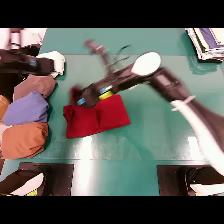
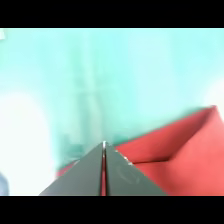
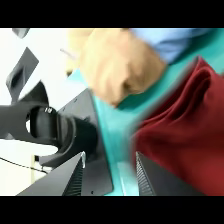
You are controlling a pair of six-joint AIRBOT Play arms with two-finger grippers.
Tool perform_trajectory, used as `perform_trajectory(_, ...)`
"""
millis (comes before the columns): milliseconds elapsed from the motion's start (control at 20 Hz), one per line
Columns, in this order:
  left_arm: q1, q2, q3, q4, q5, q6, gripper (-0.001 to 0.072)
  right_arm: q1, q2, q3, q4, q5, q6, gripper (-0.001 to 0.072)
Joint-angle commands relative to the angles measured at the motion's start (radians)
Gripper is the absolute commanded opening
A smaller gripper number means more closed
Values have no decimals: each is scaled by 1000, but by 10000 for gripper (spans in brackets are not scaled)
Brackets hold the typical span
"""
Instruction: Fold the shirts.
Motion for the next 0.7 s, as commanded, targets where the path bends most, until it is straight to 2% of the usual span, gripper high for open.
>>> perform_trajectory(0, 98, 65, 1, 45, -76, 36, 27, 99, -167, 135, -71, 65, 13, 382)
perform_trajectory(100, 110, 65, 1, 46, -109, 63, 27, 58, -176, 142, -208, 152, 84, 378)
perform_trajectory(200, 110, 65, 1, 47, -114, 63, 27, -17, -129, 58, -295, 155, 111, 378)
perform_trajectory(300, 110, 65, 1, 43, -115, 62, 27, -122, -49, -81, -349, 130, 163, 378)
perform_trajectory(450, 110, 65, 0, 6, -113, 61, 27, -314, 63, -311, -365, 92, 188, 391)
perform_trajectory(500, 109, 64, 0, -27, -105, 61, 27, -374, 82, -371, -360, 79, 199, 499)
perform_trajectory(550, 109, 64, 0, -55, -95, 62, 27, -428, 89, -418, -351, 69, 219, 689)
perform_trajectory(650, 109, 64, 0, -100, -75, 61, 27, -516, 66, -488, -268, 51, 205, 697)
